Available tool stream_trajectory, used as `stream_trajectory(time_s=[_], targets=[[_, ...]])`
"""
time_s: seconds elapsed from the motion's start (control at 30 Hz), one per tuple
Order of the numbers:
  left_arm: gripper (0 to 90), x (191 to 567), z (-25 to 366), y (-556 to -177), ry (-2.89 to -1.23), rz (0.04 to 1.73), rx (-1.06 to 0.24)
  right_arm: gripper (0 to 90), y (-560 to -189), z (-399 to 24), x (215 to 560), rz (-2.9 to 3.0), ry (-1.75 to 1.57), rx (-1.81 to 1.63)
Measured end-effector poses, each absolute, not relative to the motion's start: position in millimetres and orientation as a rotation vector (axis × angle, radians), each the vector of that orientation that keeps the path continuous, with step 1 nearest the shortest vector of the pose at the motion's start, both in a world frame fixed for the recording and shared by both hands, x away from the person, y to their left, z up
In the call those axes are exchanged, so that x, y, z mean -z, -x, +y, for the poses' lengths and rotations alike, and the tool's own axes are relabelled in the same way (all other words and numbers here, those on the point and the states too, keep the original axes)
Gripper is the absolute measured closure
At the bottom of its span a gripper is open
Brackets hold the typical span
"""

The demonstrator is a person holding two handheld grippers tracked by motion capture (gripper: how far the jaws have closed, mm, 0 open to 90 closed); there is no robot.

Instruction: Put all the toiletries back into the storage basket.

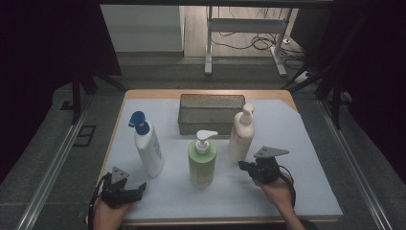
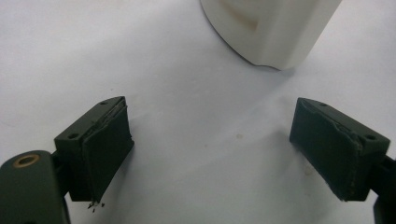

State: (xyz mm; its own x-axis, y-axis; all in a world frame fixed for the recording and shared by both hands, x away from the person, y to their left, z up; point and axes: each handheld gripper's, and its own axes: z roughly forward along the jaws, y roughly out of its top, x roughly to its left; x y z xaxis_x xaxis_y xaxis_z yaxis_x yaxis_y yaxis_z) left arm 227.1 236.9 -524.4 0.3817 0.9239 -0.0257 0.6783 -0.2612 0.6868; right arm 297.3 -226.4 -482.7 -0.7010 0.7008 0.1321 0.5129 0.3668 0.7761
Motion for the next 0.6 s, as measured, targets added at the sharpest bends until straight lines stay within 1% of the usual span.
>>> stream_trajectory(time_s=[0.4, 0.6], targets=[[12.4, 524, 237, -227, -2.028, 1.372, -0.516, 90.0, -310, -198, 487, 2.332, -1.094, -1.231], [12.4, 524, 237, -227, -2.029, 1.372, -0.516, 90.0, -315, -192, 492, 2.319, -1.099, -1.186]])
